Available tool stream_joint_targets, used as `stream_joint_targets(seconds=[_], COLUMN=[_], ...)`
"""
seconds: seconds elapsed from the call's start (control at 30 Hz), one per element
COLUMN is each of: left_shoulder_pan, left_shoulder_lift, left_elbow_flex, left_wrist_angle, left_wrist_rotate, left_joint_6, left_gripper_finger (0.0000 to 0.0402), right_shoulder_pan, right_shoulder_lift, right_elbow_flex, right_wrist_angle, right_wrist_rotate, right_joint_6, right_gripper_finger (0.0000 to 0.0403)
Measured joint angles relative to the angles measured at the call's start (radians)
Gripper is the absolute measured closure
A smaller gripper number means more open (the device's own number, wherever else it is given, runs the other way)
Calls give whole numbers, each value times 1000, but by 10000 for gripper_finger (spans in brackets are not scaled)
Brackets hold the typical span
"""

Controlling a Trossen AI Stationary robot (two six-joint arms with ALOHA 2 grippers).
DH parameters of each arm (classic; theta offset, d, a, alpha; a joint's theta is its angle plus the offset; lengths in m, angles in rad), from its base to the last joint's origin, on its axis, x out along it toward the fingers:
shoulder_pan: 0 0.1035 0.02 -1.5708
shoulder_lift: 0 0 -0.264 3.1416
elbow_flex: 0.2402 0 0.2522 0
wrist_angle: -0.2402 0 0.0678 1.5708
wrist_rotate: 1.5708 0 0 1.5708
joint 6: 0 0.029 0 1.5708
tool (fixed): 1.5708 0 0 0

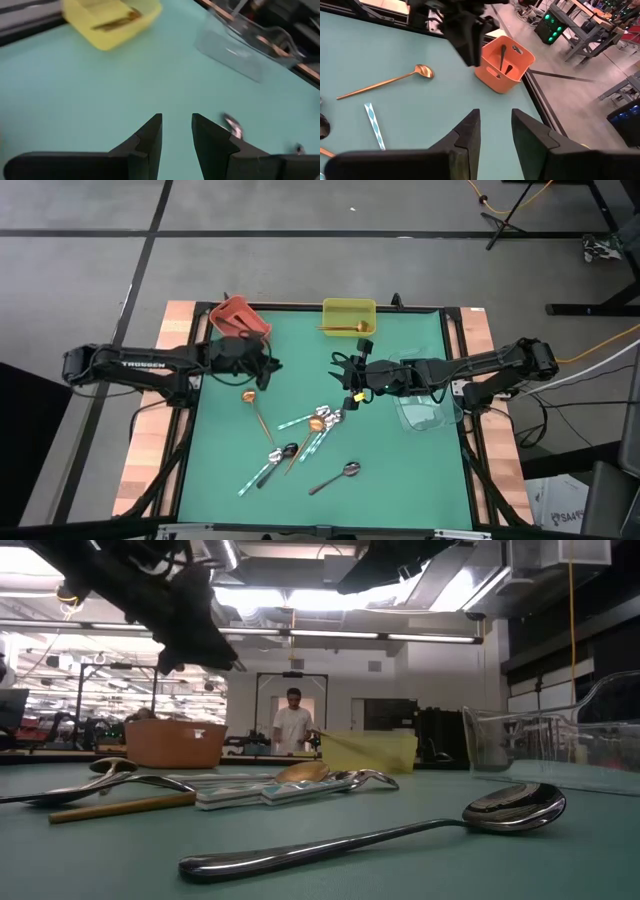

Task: Sort silverware by color (type)
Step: Put the white patterned spoon into the transparent bin

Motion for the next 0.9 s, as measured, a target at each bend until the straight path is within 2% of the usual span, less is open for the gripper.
stream_joint_targets(seconds=[0.3, 0.6, 0.9], left_shoulder_pan=[-151, -244, -343], left_shoulder_lift=[1, 1, 1], left_elbow_flex=[0, 0, 0], left_wrist_angle=[0, 0, -1], left_wrist_rotate=[-4, -4, -28], left_joint_6=[-4, -86, -89], left_gripper_finger=[302, 302, 302], right_shoulder_pan=[0, 0, 0], right_shoulder_lift=[0, 0, 0], right_elbow_flex=[0, 0, 0], right_wrist_angle=[0, 0, 0], right_wrist_rotate=[0, 0, 0], right_joint_6=[0, 0, 0], right_gripper_finger=[299, 299, 299])
